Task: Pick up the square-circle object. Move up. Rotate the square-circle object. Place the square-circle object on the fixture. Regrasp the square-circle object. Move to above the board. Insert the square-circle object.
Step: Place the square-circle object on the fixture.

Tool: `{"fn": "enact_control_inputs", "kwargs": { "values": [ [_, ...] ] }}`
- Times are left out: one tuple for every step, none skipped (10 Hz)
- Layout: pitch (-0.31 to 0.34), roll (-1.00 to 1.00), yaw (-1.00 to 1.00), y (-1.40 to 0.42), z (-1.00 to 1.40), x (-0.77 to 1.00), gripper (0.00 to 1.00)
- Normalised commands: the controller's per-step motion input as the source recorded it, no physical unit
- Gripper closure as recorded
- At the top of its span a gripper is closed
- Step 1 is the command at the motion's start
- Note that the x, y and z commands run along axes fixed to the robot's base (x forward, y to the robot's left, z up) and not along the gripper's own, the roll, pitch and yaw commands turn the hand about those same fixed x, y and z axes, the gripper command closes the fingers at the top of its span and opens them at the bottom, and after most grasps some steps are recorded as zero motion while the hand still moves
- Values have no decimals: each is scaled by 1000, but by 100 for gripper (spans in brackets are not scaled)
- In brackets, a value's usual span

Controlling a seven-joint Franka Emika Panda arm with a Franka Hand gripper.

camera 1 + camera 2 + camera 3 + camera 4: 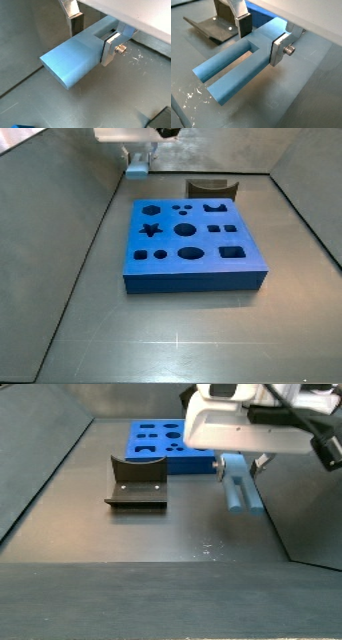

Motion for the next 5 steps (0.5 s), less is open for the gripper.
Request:
{"fn": "enact_control_inputs", "kwargs": {
  "values": [
    [83,60,-17,5,1000,-18,100],
    [97,88,-21,6,1000,-23,100],
    [105,111,-11,6,1000,-28,100],
    [109,125,0,3,1000,-30,100],
    [110,131,8,0,1000,-31,100]
  ]
}}
